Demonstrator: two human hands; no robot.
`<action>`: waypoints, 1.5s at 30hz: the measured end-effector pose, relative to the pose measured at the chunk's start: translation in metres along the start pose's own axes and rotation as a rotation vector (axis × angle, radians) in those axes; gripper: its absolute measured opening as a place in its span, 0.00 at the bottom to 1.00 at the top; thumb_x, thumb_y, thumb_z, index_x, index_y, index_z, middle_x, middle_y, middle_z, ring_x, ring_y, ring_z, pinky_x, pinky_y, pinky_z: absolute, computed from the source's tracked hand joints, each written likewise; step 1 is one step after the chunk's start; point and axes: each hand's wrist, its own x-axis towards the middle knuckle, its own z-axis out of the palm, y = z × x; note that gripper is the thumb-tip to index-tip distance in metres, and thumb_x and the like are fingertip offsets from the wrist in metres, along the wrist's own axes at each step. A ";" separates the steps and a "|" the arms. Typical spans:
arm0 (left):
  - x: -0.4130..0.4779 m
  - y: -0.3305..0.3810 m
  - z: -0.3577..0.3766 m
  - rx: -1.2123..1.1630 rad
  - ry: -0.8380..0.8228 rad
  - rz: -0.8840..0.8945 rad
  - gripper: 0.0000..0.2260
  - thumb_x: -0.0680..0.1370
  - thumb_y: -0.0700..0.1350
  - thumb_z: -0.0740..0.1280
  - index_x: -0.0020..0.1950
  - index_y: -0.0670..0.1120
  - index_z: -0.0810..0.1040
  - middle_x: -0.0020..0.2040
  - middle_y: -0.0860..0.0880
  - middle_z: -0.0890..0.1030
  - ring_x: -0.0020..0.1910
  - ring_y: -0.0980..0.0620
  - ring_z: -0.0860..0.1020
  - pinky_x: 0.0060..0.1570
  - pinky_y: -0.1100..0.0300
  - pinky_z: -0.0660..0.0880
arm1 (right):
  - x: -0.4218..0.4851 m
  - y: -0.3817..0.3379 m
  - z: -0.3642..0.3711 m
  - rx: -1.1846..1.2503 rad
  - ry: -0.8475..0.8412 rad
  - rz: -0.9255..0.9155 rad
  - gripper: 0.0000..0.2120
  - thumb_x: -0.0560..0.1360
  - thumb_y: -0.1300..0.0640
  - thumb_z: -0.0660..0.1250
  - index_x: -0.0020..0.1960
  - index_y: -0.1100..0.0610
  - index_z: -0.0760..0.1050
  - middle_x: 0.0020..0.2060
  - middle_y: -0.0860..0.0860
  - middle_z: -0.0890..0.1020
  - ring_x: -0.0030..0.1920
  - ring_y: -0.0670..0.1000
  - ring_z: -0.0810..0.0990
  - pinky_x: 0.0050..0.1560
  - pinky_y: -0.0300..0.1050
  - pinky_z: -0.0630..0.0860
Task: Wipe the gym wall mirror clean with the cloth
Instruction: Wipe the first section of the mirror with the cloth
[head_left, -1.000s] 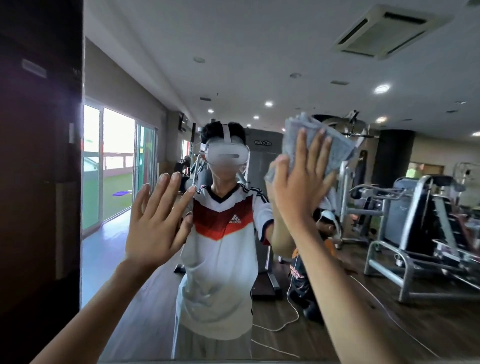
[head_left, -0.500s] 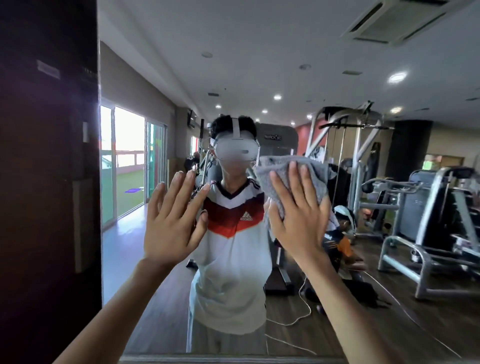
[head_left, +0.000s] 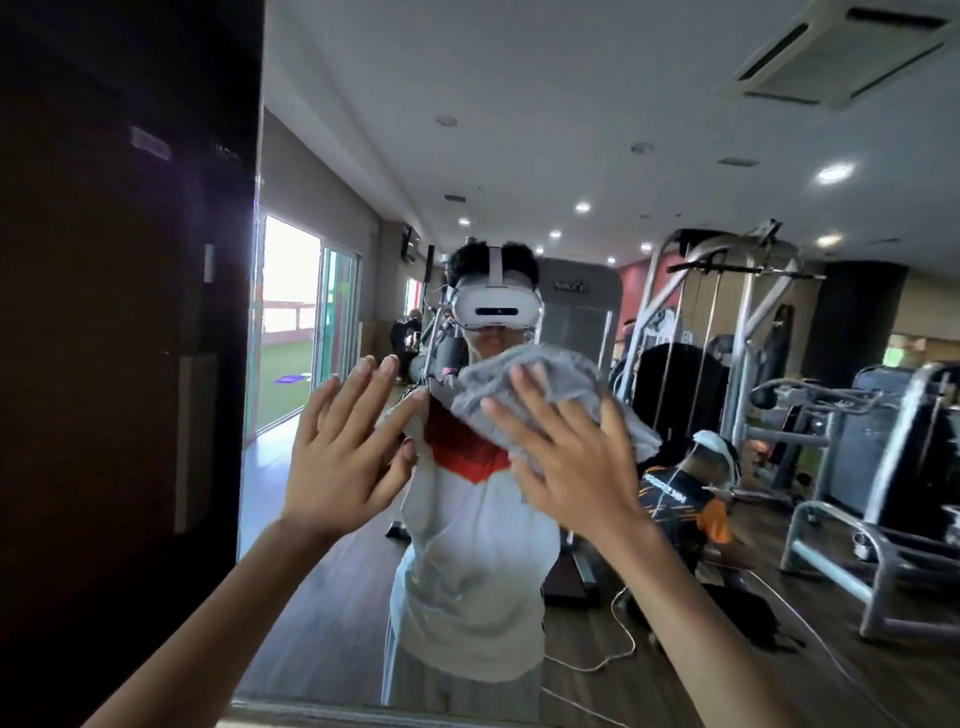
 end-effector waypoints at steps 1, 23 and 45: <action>0.001 0.002 0.000 0.000 -0.003 -0.011 0.22 0.81 0.51 0.59 0.75 0.49 0.70 0.77 0.42 0.67 0.78 0.43 0.63 0.74 0.42 0.61 | 0.010 0.009 0.001 -0.004 0.015 0.078 0.29 0.80 0.47 0.57 0.79 0.44 0.55 0.78 0.50 0.60 0.76 0.52 0.64 0.75 0.55 0.52; -0.030 -0.005 -0.012 -0.072 -0.093 -0.822 0.31 0.82 0.61 0.48 0.78 0.43 0.61 0.80 0.38 0.55 0.79 0.41 0.57 0.66 0.42 0.64 | 0.120 -0.057 0.002 0.072 0.024 0.282 0.27 0.80 0.48 0.55 0.79 0.49 0.61 0.79 0.54 0.61 0.77 0.55 0.62 0.70 0.63 0.60; -0.086 -0.005 -0.035 -0.177 -0.212 -1.038 0.36 0.78 0.67 0.45 0.82 0.50 0.53 0.66 0.46 0.78 0.49 0.40 0.82 0.37 0.58 0.67 | 0.129 -0.158 0.016 0.087 -0.105 -0.074 0.30 0.79 0.48 0.55 0.80 0.50 0.57 0.77 0.52 0.64 0.71 0.53 0.69 0.73 0.63 0.55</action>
